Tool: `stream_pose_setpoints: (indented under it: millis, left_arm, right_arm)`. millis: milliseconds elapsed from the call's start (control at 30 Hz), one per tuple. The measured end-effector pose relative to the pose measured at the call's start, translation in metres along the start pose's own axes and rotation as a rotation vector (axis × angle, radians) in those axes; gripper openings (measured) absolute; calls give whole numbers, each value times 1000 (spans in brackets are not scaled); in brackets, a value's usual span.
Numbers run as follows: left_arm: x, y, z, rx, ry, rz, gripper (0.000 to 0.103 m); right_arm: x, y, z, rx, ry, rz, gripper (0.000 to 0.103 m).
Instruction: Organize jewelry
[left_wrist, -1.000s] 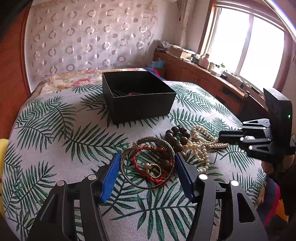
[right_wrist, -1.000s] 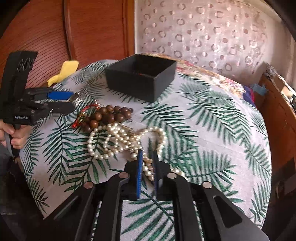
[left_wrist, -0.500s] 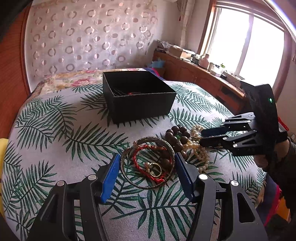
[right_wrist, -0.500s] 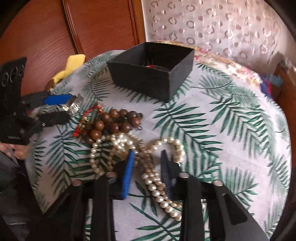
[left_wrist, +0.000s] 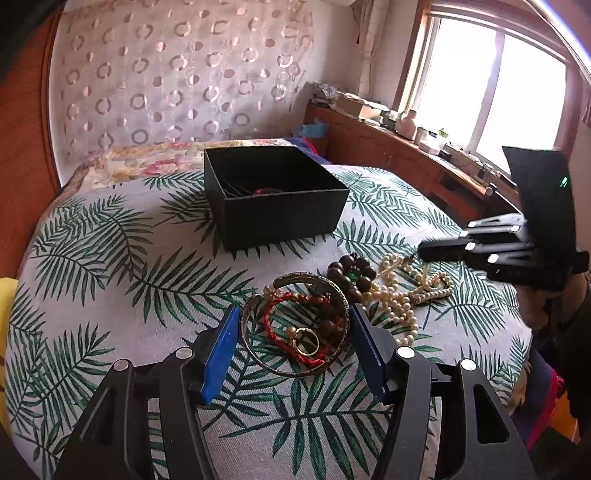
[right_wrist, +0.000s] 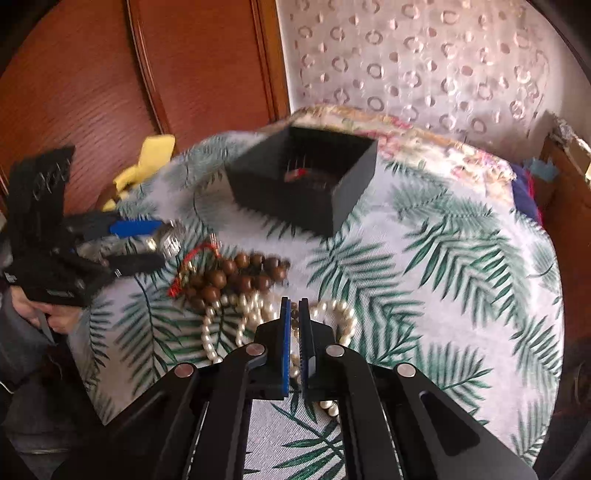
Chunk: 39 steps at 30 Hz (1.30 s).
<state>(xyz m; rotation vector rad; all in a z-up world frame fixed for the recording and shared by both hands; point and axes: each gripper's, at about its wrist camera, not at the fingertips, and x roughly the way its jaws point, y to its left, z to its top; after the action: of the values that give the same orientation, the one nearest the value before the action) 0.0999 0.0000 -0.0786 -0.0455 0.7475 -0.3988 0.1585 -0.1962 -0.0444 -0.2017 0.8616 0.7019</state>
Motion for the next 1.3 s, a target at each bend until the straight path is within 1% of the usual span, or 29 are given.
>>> stream_pose_setpoints:
  millis: [233, 533, 833, 967, 1100, 1300]
  left_arm:
    - [-15, -7, 18, 21, -52, 8, 57]
    - [-31, -17, 53, 54, -128, 18, 57]
    - [-30, -15, 83, 79, -150, 31, 57]
    - [-20, -9, 97, 77, -148, 36, 57]
    - [-6, -3, 110, 73, -142, 40, 57]
    - [20, 10, 125, 58, -121, 45, 57]
  right_arm:
    - [-48, 7, 27, -49, -122, -57, 5]
    - [-88, 13, 74, -95, -235, -109, 5]
    - [-121, 21, 132, -147, -351, -124, 5]
    - [-126, 23, 158, -172, -380, -131, 5]
    - [-122, 20, 179, -185, -390, -134, 5]
    - [-99, 6, 201, -175, -386, -89, 5]
